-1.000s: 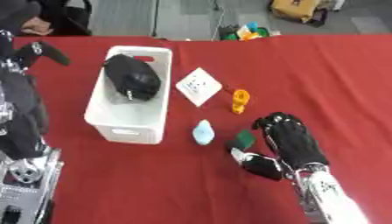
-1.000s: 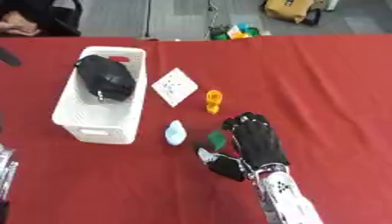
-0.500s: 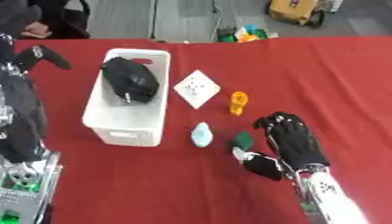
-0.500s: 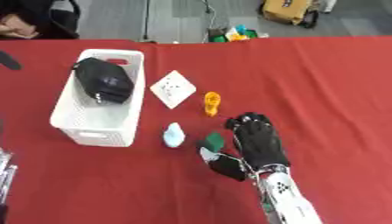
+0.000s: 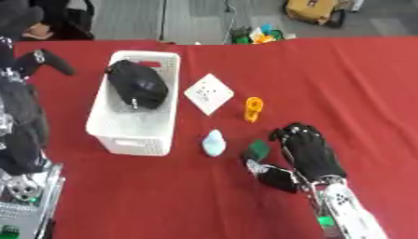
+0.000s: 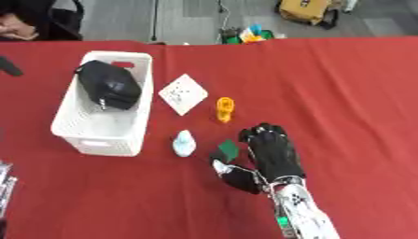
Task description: Pick up objects on the table and place them in the box.
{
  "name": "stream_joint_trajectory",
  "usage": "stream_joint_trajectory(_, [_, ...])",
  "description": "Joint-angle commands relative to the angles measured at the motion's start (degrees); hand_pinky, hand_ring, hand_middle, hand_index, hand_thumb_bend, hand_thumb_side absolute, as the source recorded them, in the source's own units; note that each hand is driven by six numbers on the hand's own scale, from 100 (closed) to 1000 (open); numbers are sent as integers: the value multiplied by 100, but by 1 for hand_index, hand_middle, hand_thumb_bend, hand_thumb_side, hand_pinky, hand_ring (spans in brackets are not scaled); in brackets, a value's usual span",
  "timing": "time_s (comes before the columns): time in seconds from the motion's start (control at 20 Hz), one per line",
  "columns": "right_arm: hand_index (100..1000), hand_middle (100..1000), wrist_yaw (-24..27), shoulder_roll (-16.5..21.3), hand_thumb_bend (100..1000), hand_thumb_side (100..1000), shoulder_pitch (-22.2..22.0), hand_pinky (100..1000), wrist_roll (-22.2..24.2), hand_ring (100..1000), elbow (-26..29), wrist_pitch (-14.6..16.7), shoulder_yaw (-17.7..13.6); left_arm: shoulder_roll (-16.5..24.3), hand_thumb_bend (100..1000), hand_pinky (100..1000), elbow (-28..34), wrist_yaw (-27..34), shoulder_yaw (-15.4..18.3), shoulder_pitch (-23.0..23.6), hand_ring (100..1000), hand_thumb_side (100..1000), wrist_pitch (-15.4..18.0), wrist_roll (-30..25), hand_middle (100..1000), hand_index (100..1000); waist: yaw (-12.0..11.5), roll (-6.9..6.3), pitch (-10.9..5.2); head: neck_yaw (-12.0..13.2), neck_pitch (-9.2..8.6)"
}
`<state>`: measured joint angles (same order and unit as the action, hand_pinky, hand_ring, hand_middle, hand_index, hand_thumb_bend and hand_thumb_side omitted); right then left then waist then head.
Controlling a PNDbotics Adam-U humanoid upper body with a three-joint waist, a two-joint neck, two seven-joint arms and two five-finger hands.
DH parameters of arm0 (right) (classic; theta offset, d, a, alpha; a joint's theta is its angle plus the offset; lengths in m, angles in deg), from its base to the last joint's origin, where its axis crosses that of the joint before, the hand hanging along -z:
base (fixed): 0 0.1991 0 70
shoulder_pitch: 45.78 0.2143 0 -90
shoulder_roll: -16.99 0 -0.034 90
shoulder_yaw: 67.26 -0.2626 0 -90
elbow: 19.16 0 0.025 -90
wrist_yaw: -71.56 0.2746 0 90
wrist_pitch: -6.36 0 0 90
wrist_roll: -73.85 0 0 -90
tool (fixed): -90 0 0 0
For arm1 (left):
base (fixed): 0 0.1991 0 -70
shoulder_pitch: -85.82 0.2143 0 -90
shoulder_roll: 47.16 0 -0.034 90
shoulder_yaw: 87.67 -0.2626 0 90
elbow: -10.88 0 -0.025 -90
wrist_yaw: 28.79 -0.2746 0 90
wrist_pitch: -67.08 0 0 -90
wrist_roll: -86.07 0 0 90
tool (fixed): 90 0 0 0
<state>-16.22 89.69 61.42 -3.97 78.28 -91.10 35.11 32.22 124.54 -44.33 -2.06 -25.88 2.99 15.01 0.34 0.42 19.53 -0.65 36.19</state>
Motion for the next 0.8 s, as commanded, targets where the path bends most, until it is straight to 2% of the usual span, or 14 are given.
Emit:
stream_joint_trajectory(0.05, [723,489,-48,-16,506,926,81,848,-16,833,-22,13,-4,-10,106,384,94,11,-12,-70,817,1000,-3,-21,791,920,-11,-10,-85,-2,-34])
stream_joint_trajectory(0.45, [716,480,-29,-14,497,919,110,845,-121,827,-79,12,7,-21,107,383,94,13,-27,-73,818,1000,-14,-40,791,920,-35,8,-81,4,-56])
stream_joint_trajectory(0.8, [703,468,-61,-4,420,937,137,844,-266,822,-85,-50,-16,-22,107,380,94,16,-43,-70,819,1000,-18,-71,792,920,-29,13,-73,7,-81])
